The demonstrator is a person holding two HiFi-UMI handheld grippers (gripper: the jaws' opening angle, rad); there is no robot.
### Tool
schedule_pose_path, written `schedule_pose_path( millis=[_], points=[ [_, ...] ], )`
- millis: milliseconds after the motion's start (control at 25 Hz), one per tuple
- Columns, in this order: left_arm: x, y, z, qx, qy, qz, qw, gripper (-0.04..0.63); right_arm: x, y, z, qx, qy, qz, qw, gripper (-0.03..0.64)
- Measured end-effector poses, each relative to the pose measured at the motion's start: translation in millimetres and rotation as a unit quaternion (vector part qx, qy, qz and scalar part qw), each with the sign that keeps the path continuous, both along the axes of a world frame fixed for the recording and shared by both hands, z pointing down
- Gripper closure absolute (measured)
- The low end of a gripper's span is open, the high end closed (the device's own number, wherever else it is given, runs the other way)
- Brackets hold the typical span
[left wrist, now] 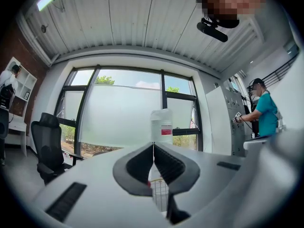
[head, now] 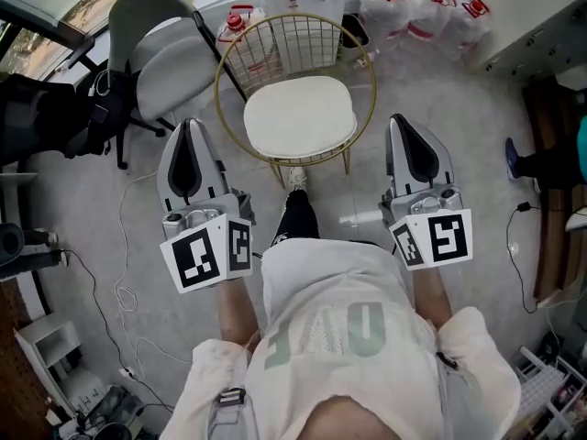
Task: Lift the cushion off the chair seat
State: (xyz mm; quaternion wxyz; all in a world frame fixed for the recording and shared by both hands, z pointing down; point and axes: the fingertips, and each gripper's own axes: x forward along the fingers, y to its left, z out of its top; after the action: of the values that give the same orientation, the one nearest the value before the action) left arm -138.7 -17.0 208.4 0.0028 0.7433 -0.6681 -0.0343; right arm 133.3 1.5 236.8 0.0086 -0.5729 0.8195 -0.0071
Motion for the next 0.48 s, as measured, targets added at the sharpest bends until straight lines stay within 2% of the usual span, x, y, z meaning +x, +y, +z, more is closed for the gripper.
schedule_pose_path(
  millis=[240, 360, 480],
  points=[
    [-20, -111, -10, 0.006, 0.004, 0.021, 0.9998, 0.581, -26, -103, -14, 0.002, -0.002, 0.002, 1.0, 0.6],
    [-19, -147, -16, 0.004, 0.005, 0.026, 0.9996, 0.581, -26, -134, -18, -0.005, -0.008, 0.004, 1.0, 0.6],
    [-19, -176, -8, -0.013, 0.01, 0.022, 0.9996, 0.581, -28, -162, -14, -0.016, -0.006, -0.001, 1.0, 0.6]
  ],
)
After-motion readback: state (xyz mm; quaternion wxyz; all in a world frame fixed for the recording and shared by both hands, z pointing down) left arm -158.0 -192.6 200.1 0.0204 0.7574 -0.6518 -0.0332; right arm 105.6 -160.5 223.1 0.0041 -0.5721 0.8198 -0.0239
